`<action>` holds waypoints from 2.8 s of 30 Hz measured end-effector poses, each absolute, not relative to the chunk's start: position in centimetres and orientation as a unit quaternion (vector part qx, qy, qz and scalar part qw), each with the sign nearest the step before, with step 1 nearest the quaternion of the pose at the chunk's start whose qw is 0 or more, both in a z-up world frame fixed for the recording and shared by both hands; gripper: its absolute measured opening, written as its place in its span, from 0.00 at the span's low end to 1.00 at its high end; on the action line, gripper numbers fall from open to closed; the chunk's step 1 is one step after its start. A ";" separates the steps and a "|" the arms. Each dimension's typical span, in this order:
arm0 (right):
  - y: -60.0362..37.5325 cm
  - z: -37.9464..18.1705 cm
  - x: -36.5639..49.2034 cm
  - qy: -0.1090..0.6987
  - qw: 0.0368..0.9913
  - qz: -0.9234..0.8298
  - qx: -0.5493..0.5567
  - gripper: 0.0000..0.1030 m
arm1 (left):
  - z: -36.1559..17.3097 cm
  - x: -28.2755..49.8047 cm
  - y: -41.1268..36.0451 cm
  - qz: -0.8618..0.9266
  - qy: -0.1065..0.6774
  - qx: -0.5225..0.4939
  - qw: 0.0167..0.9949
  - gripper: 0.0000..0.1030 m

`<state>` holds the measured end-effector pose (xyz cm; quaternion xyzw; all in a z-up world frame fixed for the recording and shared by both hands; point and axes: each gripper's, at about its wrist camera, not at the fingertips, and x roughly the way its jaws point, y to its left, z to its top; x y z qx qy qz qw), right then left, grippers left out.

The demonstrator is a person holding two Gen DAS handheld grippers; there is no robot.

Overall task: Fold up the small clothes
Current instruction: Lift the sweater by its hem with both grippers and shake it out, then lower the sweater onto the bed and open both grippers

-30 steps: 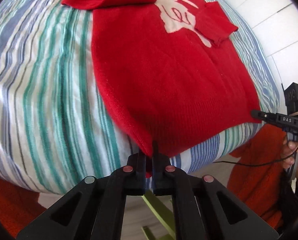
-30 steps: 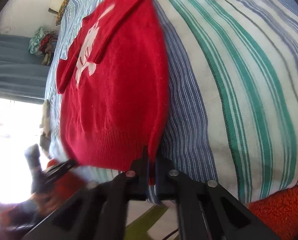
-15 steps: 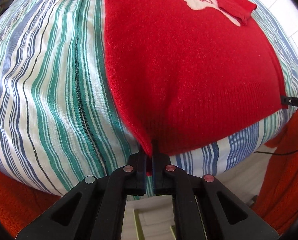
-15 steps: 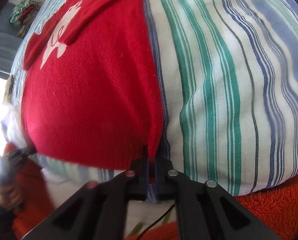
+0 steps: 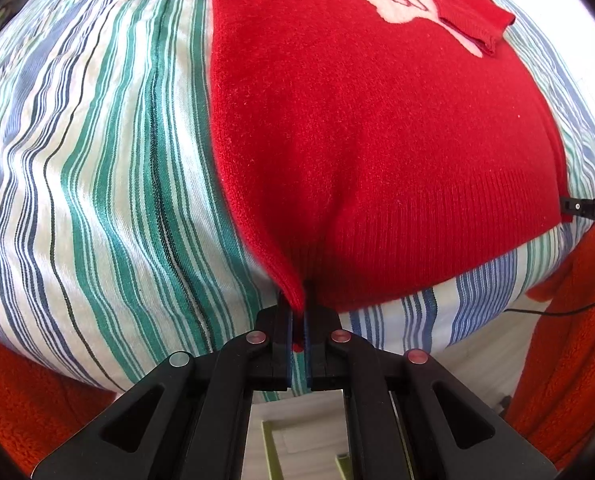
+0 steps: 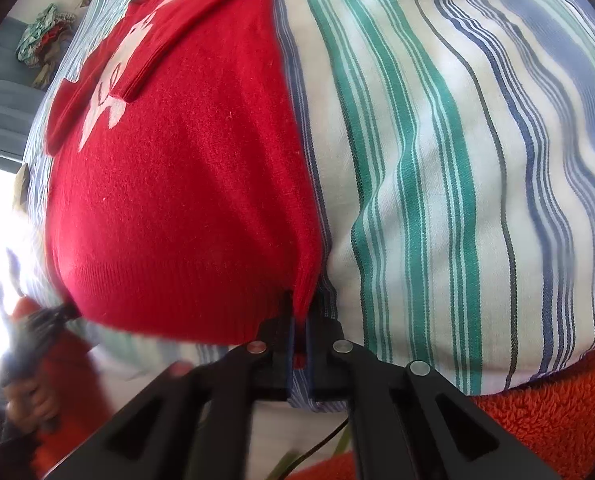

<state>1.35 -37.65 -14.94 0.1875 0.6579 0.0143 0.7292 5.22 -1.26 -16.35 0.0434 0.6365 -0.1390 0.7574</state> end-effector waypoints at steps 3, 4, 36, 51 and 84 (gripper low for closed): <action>-37.8 -14.8 1.3 0.657 0.730 0.011 0.185 0.02 | -16.2 5.3 -1.2 -0.140 0.636 0.044 0.757 0.02; -37.8 -14.8 1.3 0.657 0.731 0.010 0.185 0.02 | -16.0 5.1 -0.9 -0.140 0.636 0.045 0.757 0.03; -37.7 -14.9 1.3 0.654 0.729 0.010 0.202 0.02 | -15.6 4.0 -3.1 -0.133 0.629 0.081 0.762 0.04; -38.4 -14.3 0.7 0.645 0.731 0.011 0.222 0.07 | -14.8 2.5 -4.3 -0.128 0.627 0.092 0.763 0.09; -41.9 -2.5 0.2 0.600 0.796 -0.075 0.035 0.46 | -6.2 1.0 3.6 -0.049 0.528 -0.031 0.847 0.71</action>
